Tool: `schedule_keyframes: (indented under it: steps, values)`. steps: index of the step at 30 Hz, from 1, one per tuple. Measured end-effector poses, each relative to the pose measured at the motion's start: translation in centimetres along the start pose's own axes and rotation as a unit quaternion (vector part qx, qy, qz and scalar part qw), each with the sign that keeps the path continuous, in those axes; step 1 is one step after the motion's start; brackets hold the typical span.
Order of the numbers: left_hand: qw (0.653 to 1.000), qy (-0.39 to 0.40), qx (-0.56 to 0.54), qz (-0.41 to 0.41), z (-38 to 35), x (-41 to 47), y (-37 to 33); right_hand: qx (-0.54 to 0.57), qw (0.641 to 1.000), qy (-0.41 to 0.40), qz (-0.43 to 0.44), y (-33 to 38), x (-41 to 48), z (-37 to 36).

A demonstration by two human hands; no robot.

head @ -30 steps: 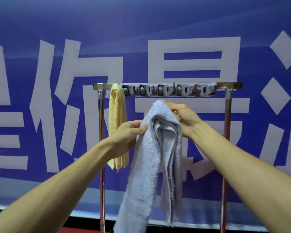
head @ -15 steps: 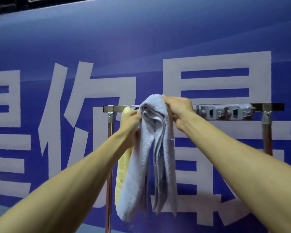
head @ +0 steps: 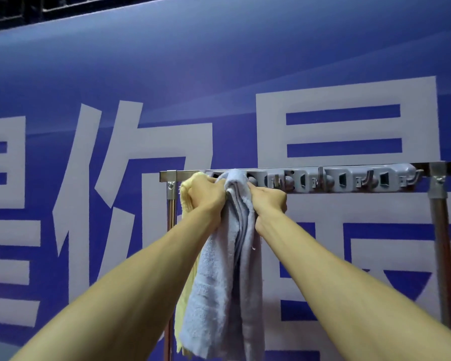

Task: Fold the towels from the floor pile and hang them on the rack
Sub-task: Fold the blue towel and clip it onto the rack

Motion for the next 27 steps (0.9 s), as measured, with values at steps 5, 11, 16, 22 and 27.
schedule_keyframes:
  steps: [5,11,16,22,27]
  values:
    - [0.995,0.089,-0.03,0.044,-0.8,-0.7,2.6,-0.017,0.999,0.023,-0.027,-1.1,0.3,0.8]
    - [0.98,0.191,-0.048,0.032,0.1,-2.4,2.8,-0.06,0.995,0.081,-0.015,-1.0,-0.6,1.0]
    - [0.979,0.203,-0.028,0.019,3.8,-4.4,3.2,-0.187,0.975,0.107,0.049,-0.2,-2.5,3.7]
    - [0.974,0.226,-0.003,0.011,6.9,-9.9,2.6,-0.278,0.934,0.207,0.081,1.8,-7.8,8.1]
    - [0.945,0.322,0.031,0.047,7.7,-17.0,3.7,-0.401,0.861,0.306,0.068,1.6,-13.3,13.6]
Point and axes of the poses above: each hand's wrist, its own x-axis towards the middle knuckle, its own z-axis out of the back of the hand, y = z × x, the point moved 7 cm from there along x, towards the middle knuckle, and after that the axes turned 3 degrees about z, right-handed, at the moved point
